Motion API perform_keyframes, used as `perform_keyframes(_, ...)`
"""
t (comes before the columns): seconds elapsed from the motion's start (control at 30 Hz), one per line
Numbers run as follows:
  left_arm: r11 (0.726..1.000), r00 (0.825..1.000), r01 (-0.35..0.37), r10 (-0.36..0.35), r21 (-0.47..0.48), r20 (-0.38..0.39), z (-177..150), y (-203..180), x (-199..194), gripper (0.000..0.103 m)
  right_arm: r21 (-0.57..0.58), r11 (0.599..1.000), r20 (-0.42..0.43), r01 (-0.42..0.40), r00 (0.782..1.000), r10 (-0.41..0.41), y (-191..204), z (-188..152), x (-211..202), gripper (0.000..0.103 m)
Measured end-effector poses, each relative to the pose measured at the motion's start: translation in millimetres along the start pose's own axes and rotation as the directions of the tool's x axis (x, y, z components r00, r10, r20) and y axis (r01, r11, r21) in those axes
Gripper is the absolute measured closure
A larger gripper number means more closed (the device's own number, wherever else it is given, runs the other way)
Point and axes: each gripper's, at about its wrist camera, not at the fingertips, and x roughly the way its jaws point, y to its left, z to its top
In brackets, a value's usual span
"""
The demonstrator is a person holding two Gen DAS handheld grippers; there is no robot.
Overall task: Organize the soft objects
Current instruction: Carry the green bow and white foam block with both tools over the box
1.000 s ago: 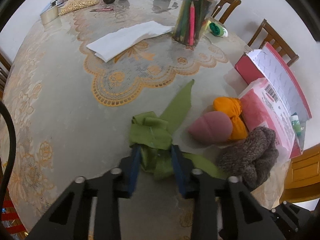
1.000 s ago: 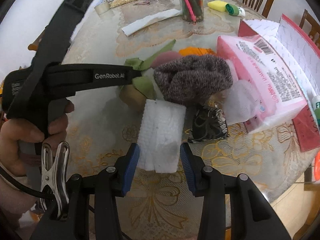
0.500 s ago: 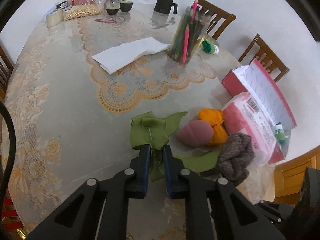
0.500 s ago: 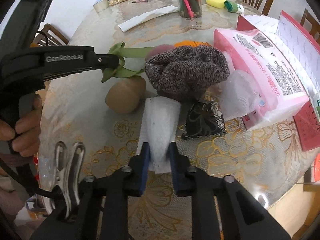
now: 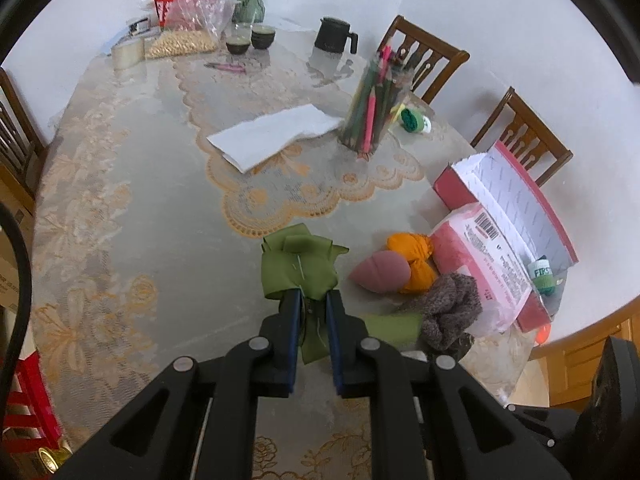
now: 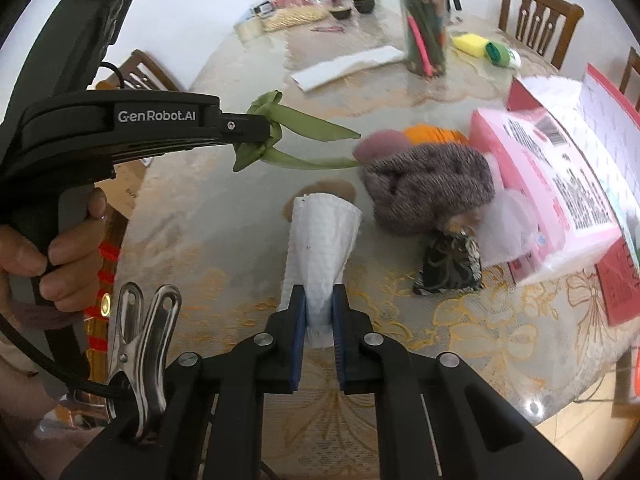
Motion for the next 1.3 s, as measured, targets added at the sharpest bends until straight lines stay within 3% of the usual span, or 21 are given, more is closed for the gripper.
perform_keyframes(0.33, 1.0, 0.996, -0.002, 0.003, -0.006, 0.084, 7.3, 2.1, -38.3, 0.09, -0.051, 0.997, 0.05, -0.05, 0.997, 0.052, 10.9, 5.4, -12.2, 0.09)
perform_keyframes(0.53, 1.0, 0.995, -0.02, 0.019, 0.007, 0.094, 5.2, -2.2, -50.0, 0.09, -0.067, 0.996, 0.065, -0.052, 0.996, 0.056, 12.9, 5.1, -22.8, 0.09)
perform_keyframes(0.9, 0.999, 0.996, -0.029, 0.026, 0.038, 0.089, 3.7, -25.2, -62.5, 0.09, -0.066, 0.997, 0.124, -0.048, 0.991, 0.056, -6.4, 1.3, -61.3, 0.09)
perform_keyframes(1.3, 0.992, 0.999, -0.032, 0.029, 0.121, 0.033, -5.0, -61.8, -64.8, 0.09, -0.001, 1.0, 0.167, -0.026, 0.986, 0.026, -46.8, 1.1, -95.0, 0.09)
